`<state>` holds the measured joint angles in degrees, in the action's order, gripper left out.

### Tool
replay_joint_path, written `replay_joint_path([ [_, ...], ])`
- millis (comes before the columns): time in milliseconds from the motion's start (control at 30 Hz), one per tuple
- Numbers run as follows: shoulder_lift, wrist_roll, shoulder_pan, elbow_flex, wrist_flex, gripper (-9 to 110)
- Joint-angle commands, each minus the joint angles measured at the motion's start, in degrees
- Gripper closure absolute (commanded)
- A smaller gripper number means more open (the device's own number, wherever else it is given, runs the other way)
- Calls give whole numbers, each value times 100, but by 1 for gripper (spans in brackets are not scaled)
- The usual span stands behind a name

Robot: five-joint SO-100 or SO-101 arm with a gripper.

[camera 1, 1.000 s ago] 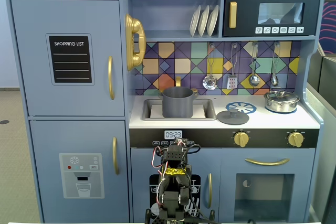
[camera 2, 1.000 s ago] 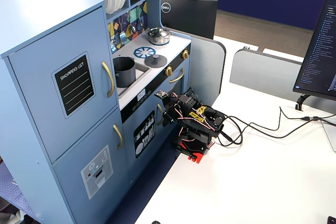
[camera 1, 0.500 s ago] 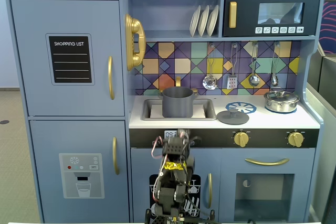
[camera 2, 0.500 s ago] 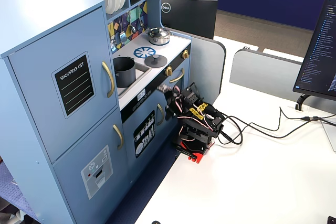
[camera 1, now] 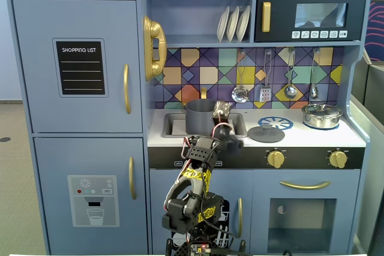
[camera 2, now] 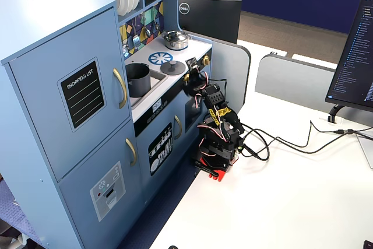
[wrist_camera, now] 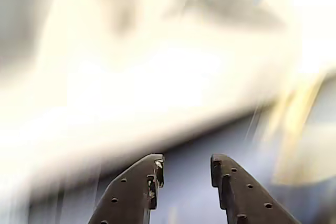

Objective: Pick up the lid from the counter and put it on the gray recipient

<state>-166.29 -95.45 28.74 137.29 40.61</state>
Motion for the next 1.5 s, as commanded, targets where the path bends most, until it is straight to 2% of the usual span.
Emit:
replay_joint_path([
  [0, 589, 123, 431, 0, -1811, 101],
  [167, 1406, 501, 606, 501, -4096, 83],
  [367, 2373, 483, 668, 202, -4904, 75],
  [900, 4438, 571, 606, -1055, -5449, 79],
  [1467, 5520, 571, 589, -1749, -5669, 83],
])
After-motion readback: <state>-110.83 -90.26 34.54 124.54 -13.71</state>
